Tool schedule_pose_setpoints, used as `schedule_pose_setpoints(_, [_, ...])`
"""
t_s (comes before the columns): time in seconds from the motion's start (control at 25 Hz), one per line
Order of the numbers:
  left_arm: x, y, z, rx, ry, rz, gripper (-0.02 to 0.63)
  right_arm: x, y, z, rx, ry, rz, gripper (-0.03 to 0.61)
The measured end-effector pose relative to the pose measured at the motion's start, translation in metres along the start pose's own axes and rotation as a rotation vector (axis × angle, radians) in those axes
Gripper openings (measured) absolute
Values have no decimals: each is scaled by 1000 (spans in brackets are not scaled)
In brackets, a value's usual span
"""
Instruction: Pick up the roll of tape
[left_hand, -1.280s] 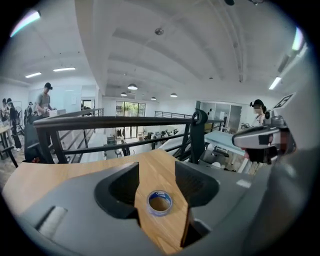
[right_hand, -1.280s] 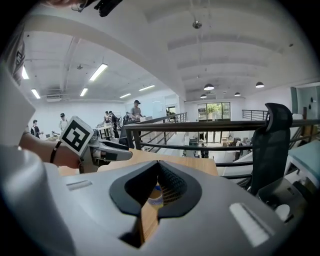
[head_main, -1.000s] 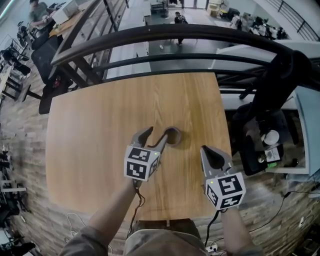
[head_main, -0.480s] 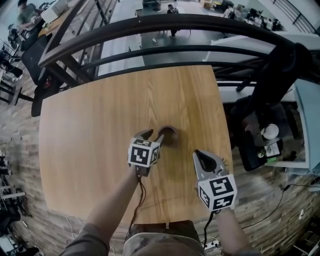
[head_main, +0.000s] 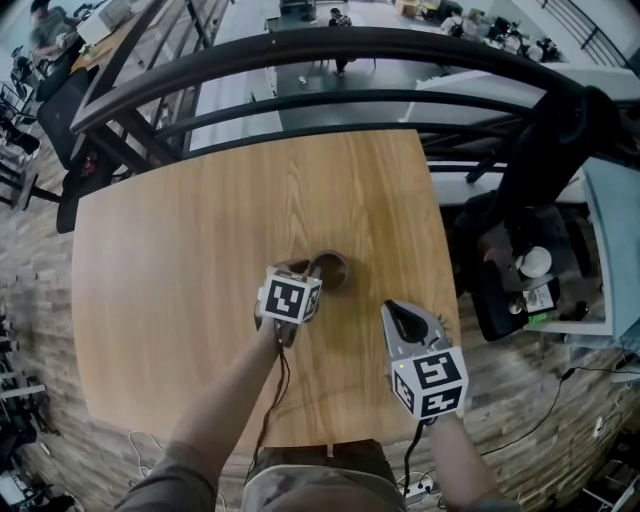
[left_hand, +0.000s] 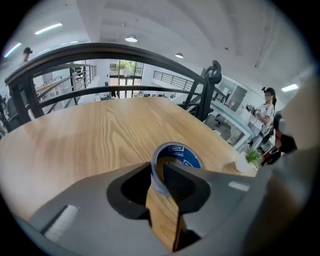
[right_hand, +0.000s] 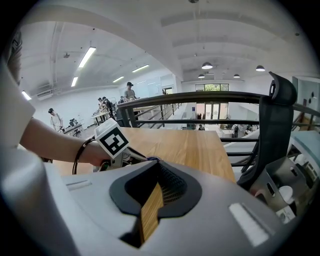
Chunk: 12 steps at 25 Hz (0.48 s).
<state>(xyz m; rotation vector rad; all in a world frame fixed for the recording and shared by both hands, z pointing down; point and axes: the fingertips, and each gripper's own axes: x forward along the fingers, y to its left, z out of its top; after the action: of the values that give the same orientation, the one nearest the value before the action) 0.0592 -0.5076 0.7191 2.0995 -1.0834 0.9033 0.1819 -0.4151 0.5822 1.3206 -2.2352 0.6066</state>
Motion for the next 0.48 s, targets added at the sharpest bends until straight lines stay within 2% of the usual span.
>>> schedule_pose_setpoints(0.16, [-14,1,12,72,-33,72,49,-6,4,6,-7,-8,6,11])
schedule_pose_setpoints(0.32, [-39,-9,8,46,-33,46,46,-20,11,21,-31,-34,9,11])
schedule_pose_setpoints(0.48, [-78,-14,28,62,-126,54,46,-43,20,46,-59,-90,9,11])
